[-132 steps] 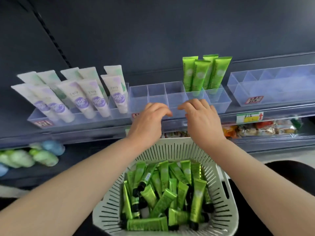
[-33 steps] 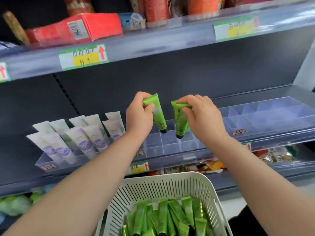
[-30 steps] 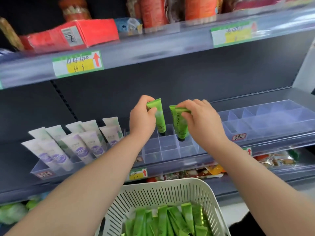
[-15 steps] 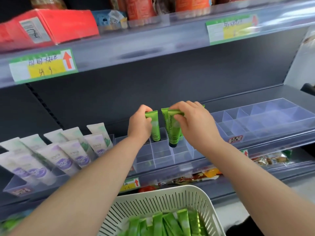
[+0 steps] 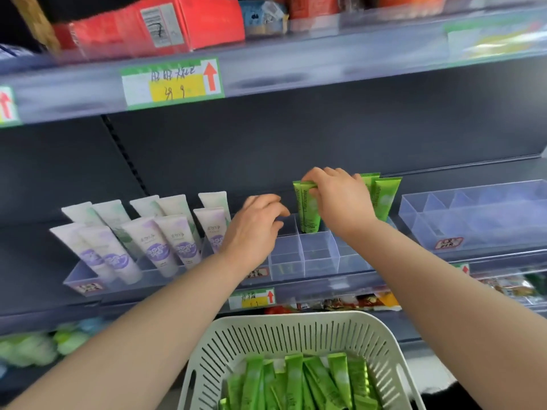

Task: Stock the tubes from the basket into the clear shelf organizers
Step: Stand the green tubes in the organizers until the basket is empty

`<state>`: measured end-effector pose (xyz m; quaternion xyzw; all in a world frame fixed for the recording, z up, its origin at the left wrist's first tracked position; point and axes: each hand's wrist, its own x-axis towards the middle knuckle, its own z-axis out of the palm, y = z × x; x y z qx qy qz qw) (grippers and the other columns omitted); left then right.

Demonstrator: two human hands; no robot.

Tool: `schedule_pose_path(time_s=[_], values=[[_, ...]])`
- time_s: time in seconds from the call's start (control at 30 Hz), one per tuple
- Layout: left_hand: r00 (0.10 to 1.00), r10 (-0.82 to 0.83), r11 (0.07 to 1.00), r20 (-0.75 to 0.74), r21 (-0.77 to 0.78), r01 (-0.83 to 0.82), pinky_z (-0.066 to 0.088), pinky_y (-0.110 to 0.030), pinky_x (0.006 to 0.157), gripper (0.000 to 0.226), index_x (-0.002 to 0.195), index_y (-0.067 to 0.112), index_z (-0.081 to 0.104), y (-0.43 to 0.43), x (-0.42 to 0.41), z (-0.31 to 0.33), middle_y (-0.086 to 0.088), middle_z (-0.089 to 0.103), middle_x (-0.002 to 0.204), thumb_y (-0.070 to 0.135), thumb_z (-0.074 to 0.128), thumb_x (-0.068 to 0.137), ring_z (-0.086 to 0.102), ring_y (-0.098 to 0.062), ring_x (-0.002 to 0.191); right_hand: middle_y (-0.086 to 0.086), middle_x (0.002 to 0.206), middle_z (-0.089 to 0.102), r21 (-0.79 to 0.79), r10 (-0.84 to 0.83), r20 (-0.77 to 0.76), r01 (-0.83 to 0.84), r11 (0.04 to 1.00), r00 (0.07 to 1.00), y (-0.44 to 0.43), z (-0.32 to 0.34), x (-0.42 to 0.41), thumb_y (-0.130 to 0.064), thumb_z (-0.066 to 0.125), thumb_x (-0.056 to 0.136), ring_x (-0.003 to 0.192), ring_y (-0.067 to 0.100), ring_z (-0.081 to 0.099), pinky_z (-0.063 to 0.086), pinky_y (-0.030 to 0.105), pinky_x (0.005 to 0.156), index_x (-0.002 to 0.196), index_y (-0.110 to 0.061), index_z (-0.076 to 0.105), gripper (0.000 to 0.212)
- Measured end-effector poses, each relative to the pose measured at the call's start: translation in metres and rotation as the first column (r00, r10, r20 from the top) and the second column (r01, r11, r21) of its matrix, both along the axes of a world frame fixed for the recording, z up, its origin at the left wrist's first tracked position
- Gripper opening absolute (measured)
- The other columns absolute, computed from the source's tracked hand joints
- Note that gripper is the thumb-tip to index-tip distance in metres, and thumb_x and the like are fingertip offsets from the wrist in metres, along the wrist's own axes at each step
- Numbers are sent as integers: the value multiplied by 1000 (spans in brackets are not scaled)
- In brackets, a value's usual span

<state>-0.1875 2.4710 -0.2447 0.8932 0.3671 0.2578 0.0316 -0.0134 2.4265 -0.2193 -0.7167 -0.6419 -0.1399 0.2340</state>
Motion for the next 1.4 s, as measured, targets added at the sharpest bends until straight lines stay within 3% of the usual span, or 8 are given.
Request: schedule_pose_path(time_s=[0.23,0.53,0.73,0.83,0.93,1.03,1.13,1.4], values=[[999,2,999,40,-36,0,30,-19,93,22,110,19,68,-7,-15,-8,4,57,129,12,57,94,45,-15,120,4,108,60,-121,-51,22,53,991,998,10,-14,-3,-7,51,89,105,27,51,34,37,80,121,-22,50,35],[993,-29,998,118,-44,35,33,-22,90,22,108,15,69,-36,-21,-23,2,62,121,7,59,90,49,-19,112,5,120,55,131,7,53,-14,991,999,-28,-26,-19,-4,57,83,108,31,49,37,42,79,122,-19,54,41],[993,-66,990,100,-118,77,41,-28,90,20,102,13,69,-69,-43,-66,2,65,114,3,62,86,54,-20,109,2,113,61,123,121,23,-123,985,992,-82,-85,-46,0,62,78,98,30,54,40,40,71,112,-17,60,39],[996,-19,979,86,-203,36,37,-24,97,20,103,15,69,-85,-56,-99,4,65,115,6,63,87,53,-16,112,-1,106,63,14,132,2,-132,991,991,-105,-129,-56,-1,68,74,94,28,57,42,39,71,108,-20,63,39],[999,54,936,6,-349,-48,34,-23,102,22,111,22,66,-101,-72,-139,10,62,119,13,61,91,50,-7,116,-3,104,62,-252,117,-15,-117,961,993,-124,-175,-62,-4,66,75,99,25,57,43,38,76,111,-26,62,42],[989,95,868,-111,-478,-137,32,-22,103,23,115,26,62,-112,-81,-174,11,59,123,20,57,94,50,-7,120,-6,115,57,-534,54,-90,-94,840,994,-137,-214,-60,-4,54,82,110,21,50,41,37,86,122,-30,54,48],[976,122,831,-181,-519,-200,32,-20,100,22,114,26,61,-118,-85,-196,11,59,122,21,59,92,51,-7,118,0,116,58,-705,-77,-218,-103,701,973,-143,-236,-54,4,50,81,102,23,57,51,36,79,120,-25,55,49],[958,159,773,-237,-573,-271,40,-33,106,21,113,26,60,-120,-87,-223,8,57,127,23,59,92,52,-10,120,9,104,65,-831,-193,-217,-78,550,957,-130,-272,-55,-6,48,91,88,27,63,48,31,68,117,-16,56,29]])
